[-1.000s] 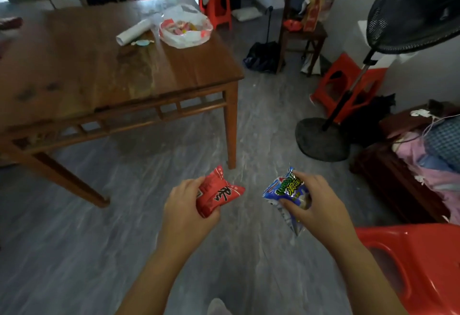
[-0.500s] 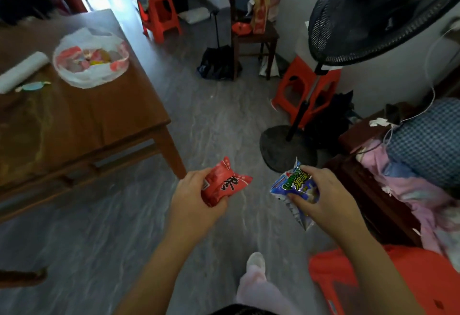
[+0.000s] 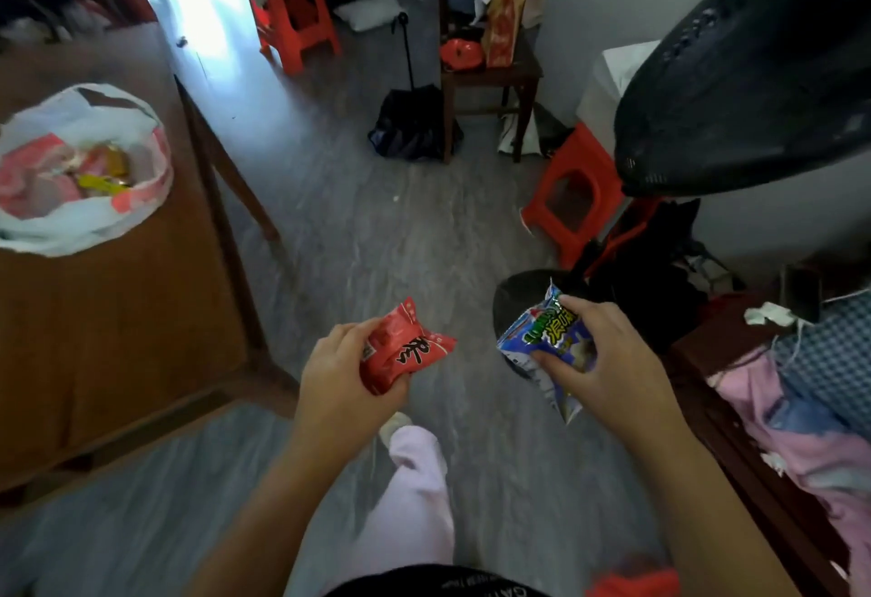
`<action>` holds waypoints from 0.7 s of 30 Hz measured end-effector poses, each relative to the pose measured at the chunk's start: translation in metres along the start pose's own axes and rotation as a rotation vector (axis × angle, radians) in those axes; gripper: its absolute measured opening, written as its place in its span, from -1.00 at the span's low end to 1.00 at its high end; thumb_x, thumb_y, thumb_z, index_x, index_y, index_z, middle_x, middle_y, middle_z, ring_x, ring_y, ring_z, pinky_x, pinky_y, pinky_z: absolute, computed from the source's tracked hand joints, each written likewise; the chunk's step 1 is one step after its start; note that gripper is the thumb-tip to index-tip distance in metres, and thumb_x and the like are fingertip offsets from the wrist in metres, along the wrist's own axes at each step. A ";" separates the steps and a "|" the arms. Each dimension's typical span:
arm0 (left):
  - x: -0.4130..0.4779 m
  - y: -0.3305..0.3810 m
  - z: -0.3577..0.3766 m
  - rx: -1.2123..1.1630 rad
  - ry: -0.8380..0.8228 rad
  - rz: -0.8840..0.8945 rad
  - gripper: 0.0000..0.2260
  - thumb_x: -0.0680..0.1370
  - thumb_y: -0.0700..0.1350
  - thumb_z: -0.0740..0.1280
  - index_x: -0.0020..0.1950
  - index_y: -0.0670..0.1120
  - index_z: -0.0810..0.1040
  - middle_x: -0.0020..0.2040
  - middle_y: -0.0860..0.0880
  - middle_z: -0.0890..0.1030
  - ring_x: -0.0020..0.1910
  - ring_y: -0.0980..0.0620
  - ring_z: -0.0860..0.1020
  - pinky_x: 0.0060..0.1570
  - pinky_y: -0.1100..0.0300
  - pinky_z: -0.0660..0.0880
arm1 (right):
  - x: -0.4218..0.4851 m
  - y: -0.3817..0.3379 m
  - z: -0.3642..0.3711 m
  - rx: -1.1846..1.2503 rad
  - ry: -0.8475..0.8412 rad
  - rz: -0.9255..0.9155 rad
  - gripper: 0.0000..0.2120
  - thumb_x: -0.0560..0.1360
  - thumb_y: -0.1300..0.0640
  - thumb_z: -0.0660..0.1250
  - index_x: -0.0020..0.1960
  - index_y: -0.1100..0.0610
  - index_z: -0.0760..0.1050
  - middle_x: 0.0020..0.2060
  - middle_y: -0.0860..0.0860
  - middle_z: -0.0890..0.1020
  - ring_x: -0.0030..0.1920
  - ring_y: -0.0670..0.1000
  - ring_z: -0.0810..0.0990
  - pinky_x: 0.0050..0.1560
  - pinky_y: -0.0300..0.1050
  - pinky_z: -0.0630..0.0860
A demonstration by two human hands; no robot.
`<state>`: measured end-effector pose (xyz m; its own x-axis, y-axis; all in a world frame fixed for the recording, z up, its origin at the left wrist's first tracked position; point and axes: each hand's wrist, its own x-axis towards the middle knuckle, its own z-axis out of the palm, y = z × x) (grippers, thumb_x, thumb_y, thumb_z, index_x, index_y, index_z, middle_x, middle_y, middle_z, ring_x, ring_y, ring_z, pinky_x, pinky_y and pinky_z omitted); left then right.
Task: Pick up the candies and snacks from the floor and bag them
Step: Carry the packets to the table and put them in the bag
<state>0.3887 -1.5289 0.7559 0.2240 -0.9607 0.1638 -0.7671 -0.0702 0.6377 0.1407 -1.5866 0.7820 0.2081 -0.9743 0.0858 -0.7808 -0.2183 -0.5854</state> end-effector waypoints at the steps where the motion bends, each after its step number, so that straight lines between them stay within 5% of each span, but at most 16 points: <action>1: 0.022 -0.005 0.003 -0.006 0.004 -0.002 -0.43 0.22 0.14 0.27 0.13 -0.16 0.53 -0.06 -0.07 0.56 -0.14 0.06 0.43 -0.13 0.21 0.33 | 0.024 -0.003 0.003 -0.010 0.007 -0.008 -0.43 0.32 -0.04 0.45 0.27 0.05 0.38 -0.04 -0.06 0.44 -0.07 -0.09 0.43 -0.13 -0.17 0.37; 10: 0.212 -0.066 -0.027 -0.012 0.129 -0.085 -0.44 0.26 0.08 0.37 0.20 -0.13 0.48 0.03 -0.05 0.53 -0.05 0.07 0.42 -0.04 0.14 0.39 | 0.246 -0.082 0.046 -0.025 -0.091 -0.202 -0.42 0.31 -0.03 0.46 0.26 0.05 0.37 0.01 0.01 0.50 -0.01 0.00 0.51 -0.08 -0.13 0.43; 21: 0.320 -0.148 -0.064 0.072 0.391 -0.424 -0.42 0.24 0.07 0.37 0.20 -0.16 0.48 0.02 -0.09 0.54 -0.05 -0.02 0.49 -0.04 0.18 0.35 | 0.451 -0.163 0.142 0.138 -0.332 -0.474 -0.44 0.31 0.05 0.48 0.25 0.10 0.39 0.04 0.08 0.50 -0.02 0.04 0.53 -0.02 -0.07 0.49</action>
<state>0.6126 -1.8092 0.7619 0.7160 -0.6746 0.1798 -0.5974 -0.4587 0.6578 0.4454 -1.9822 0.8019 0.7058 -0.6983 0.1191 -0.4788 -0.5942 -0.6463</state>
